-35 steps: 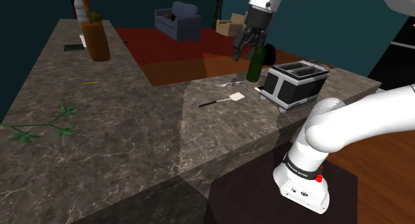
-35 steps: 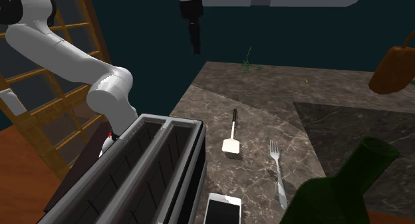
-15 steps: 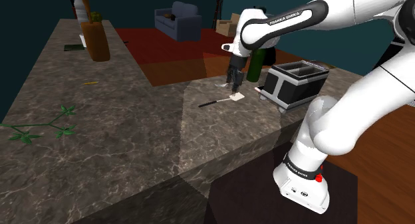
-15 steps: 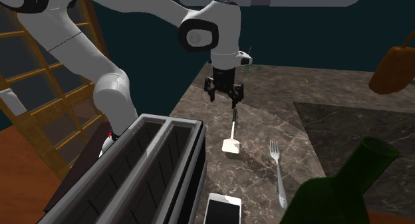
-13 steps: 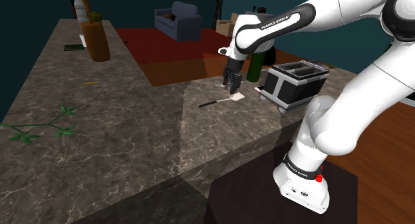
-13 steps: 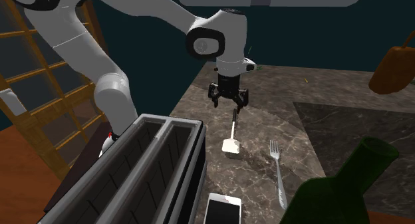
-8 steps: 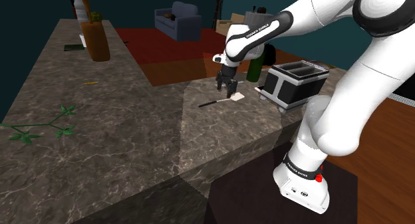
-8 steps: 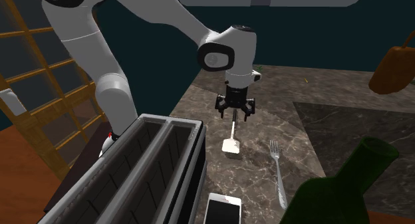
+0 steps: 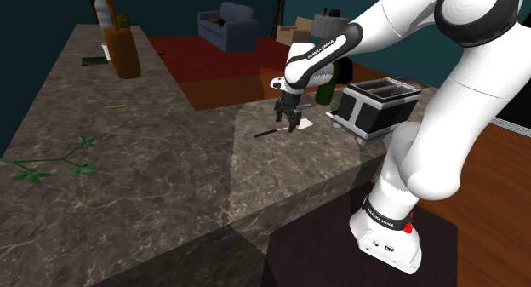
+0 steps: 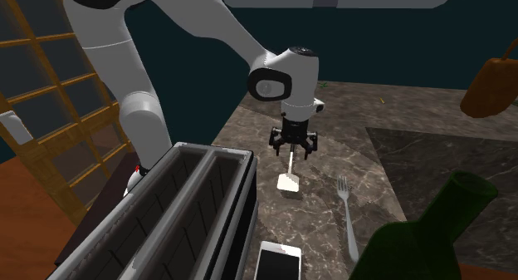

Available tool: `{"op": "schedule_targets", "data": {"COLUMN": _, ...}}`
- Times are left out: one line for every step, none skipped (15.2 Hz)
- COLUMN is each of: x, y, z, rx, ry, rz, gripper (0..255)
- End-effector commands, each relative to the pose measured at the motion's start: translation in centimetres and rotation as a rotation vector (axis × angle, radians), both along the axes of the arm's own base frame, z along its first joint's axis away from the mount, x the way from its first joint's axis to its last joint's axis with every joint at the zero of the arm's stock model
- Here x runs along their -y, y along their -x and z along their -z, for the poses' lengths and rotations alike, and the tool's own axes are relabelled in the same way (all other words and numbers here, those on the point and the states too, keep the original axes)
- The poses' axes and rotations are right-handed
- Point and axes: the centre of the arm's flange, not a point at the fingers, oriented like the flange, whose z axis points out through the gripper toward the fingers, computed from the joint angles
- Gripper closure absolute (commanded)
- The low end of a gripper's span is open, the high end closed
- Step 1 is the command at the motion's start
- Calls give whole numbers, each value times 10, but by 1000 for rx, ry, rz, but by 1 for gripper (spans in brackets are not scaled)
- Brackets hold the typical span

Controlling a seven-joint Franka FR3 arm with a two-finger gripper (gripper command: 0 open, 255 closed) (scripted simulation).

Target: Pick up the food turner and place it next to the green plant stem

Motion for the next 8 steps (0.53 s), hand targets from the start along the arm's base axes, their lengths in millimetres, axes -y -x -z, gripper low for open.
{"op": "schedule_targets", "data": {"x": 0, "y": 0, "z": 1, "rx": 0, "ry": 0, "rz": 0, "gripper": 0}}
{"op": "schedule_targets", "data": {"x": 0, "y": 0, "z": 1, "rx": 0, "ry": 0, "rz": 0, "gripper": 0}}
{"op": "schedule_targets", "data": {"x": 0, "y": 0, "z": 1, "rx": 0, "ry": 0, "rz": 0, "gripper": 0}}
{"op": "schedule_targets", "data": {"x": 0, "y": 0, "z": 1, "rx": 0, "ry": 0, "rz": 0, "gripper": 0}}
{"op": "schedule_targets", "data": {"x": 0, "y": 0, "z": 1, "rx": 0, "ry": 0, "rz": 0, "gripper": 0}}
{"op": "schedule_targets", "data": {"x": 0, "y": 0, "z": 1, "rx": 0, "ry": 0, "rz": 0, "gripper": 255}}
{"op": "schedule_targets", "data": {"x": 0, "y": 0, "z": 1, "rx": 0, "ry": 0, "rz": 0, "gripper": 255}}
{"op": "schedule_targets", "data": {"x": 0, "y": 0, "z": 1, "rx": 0, "ry": 0, "rz": 0, "gripper": 255}}
